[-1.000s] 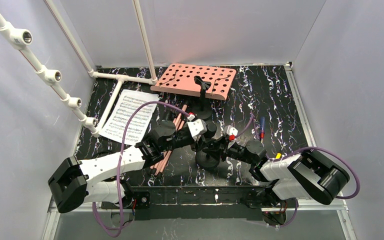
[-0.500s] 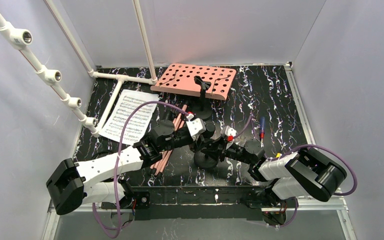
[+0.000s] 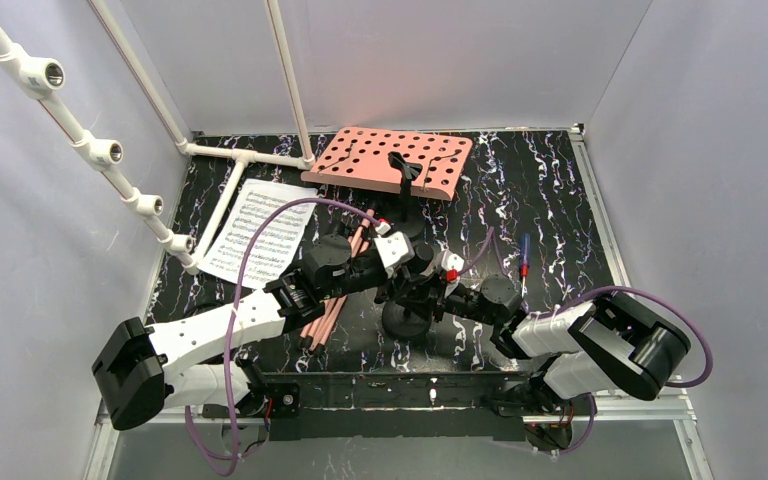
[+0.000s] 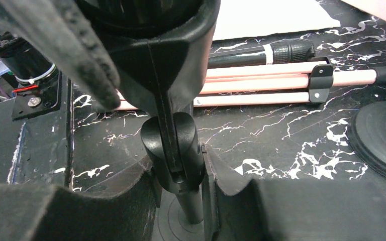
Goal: Pack up the instrument practice props
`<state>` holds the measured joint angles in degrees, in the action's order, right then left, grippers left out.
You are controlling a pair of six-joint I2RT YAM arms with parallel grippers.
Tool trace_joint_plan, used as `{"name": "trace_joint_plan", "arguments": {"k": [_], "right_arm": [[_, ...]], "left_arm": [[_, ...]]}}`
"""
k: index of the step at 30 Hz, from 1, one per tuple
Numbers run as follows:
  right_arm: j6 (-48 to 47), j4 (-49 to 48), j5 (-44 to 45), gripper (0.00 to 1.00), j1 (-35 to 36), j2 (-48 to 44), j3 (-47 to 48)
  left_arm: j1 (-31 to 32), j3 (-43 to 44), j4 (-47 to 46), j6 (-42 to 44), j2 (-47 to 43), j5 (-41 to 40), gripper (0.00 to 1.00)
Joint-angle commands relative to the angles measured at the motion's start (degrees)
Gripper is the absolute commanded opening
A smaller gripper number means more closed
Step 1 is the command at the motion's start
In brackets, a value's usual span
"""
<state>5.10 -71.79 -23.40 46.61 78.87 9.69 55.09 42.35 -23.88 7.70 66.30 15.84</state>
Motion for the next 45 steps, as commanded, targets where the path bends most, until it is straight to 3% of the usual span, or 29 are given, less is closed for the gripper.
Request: {"name": "trace_joint_plan", "arguments": {"k": [1, 15, 45], "right_arm": [[-3.0, 11.2, 1.8, 0.01, 0.8, 2.1, 0.2], [-3.8, 17.2, 4.8, 0.01, 1.5, 3.2, 2.4], [-3.4, 23.7, 8.7, 0.01, 1.6, 7.3, 5.7]], "left_arm": [[0.2, 7.6, -14.6, -2.0, -5.1, 1.2, 0.0], [0.2, 9.3, -23.5, -6.0, -5.3, 4.1, 0.0], [0.2, 12.6, -25.7, -7.4, -10.7, 7.5, 0.0]]}}
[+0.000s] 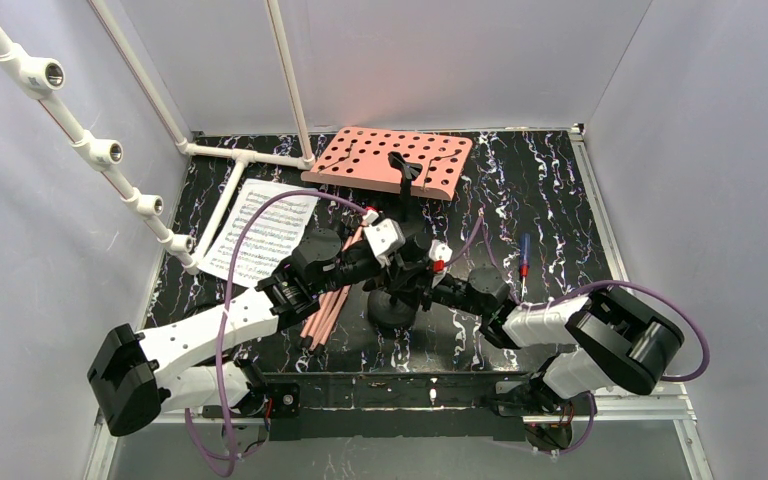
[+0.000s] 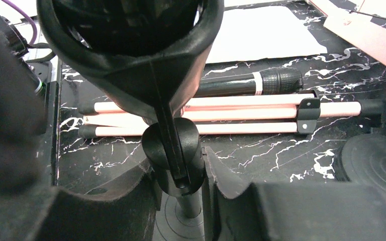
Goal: Pack up the instrument practice props
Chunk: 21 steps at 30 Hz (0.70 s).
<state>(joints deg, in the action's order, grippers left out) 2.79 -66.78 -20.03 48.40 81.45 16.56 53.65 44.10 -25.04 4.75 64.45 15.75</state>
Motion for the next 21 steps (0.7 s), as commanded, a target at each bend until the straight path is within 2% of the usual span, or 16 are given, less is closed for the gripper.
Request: {"name": "trace_joint_plan", "arguments": {"k": [1, 5, 21], "right_arm": [[-1.1, 18.9, 5.7, 0.01, -0.2, 4.8, -1.1], [-1.2, 20.3, 6.5, 0.01, -0.2, 5.3, -0.5], [-0.9, 23.2, 5.4, 0.01, -0.2, 8.0, 1.5]], "left_arm": [[1.6, 11.1, -24.5, -4.5, -8.8, 7.9, 0.0], [1.6, 12.0, -24.6, -6.1, -8.6, 8.9, 0.0], [1.6, 9.9, -24.1, -2.0, -11.5, 6.5, 0.0]]}}
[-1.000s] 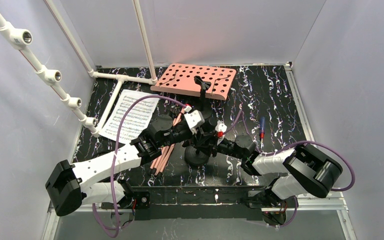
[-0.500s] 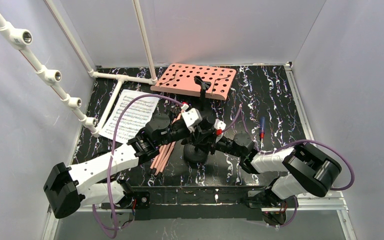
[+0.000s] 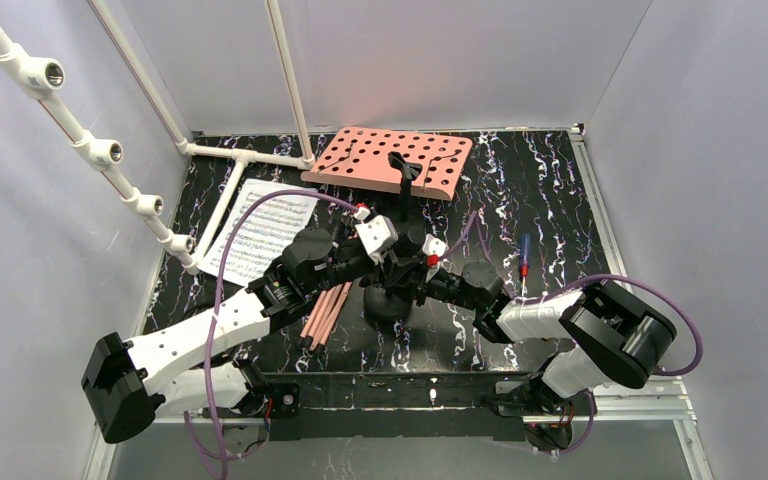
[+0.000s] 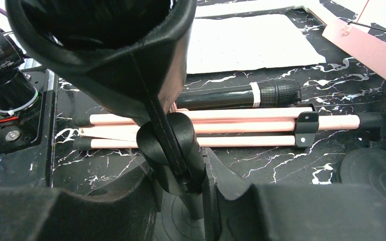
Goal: Pack up the instrument practice props
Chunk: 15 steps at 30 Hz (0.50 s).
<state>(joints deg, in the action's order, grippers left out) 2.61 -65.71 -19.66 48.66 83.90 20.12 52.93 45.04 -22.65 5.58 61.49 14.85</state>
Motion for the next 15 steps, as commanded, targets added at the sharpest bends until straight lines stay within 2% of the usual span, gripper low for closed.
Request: {"name": "trace_joint_plan", "arguments": {"k": [1, 7, 15], "right_arm": [[-0.6, 22.5, 5.2, 0.01, -0.4, 5.8, -1.8], [-0.1, 26.9, 6.0, 0.01, -0.4, 9.0, 0.9], [0.4, 27.7, 5.9, 0.01, -0.7, 10.1, 1.6]], "left_arm": [[2.4, 8.7, -26.5, -2.8, -8.6, 7.4, 0.0], [2.4, 9.5, -26.5, -2.9, -8.4, 9.1, 0.0], [2.4, 10.7, -23.9, -1.3, -9.6, 10.3, 0.0]]}}
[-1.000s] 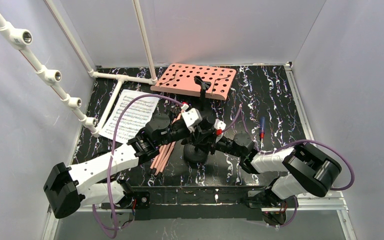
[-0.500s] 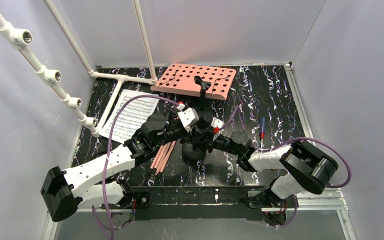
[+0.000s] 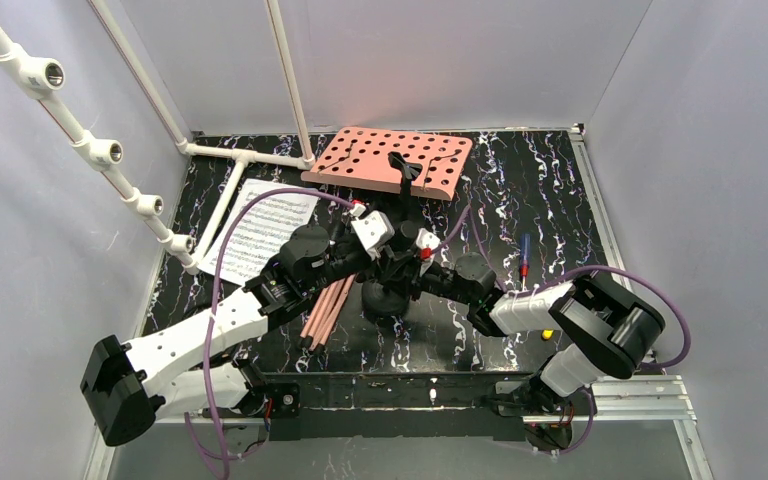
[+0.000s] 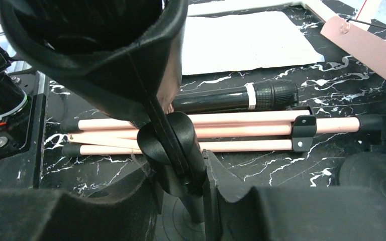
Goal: Pack up the instrument practice props
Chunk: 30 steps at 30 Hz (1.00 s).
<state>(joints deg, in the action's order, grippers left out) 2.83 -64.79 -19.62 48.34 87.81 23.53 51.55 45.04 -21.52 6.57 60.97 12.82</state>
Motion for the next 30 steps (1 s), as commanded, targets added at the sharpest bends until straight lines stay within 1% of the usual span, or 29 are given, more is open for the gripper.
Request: {"name": "trace_joint_plan", "arguments": {"k": [1, 7, 12, 15, 20, 25, 30], "right_arm": [[0.2, 26.4, 5.6, 0.01, -0.6, 5.9, -2.0], [1.3, 20.3, 4.2, 0.01, -1.2, 2.0, -5.4], [1.7, 15.2, 3.1, 0.01, -1.4, -0.7, -8.2], [1.2, 15.9, 3.7, 0.01, -1.5, -0.6, -8.1], [0.4, 17.8, 3.8, 0.01, -1.4, 1.2, -7.0], [-0.1, 19.4, 4.5, 0.01, -1.4, 2.3, -6.1], [-0.4, 20.9, 4.7, 0.01, -1.4, 3.7, -5.1]], "left_arm": [[3.7, 10.0, -24.4, -1.9, -9.9, 11.7, 0.0], [3.8, 1.8, -16.8, 0.9, -12.9, 8.9, 0.0], [3.7, -6.0, -15.4, 0.7, -15.1, 6.2, 0.0], [3.6, -7.1, -15.4, -0.3, -15.9, 5.2, 0.0], [3.7, -2.1, -14.9, -1.3, -13.6, 8.0, 0.0], [3.7, 7.3, -12.8, -2.1, -8.6, 11.3, 0.0], [3.7, 14.6, -12.5, -3.8, -5.4, 15.4, 0.0]]}}
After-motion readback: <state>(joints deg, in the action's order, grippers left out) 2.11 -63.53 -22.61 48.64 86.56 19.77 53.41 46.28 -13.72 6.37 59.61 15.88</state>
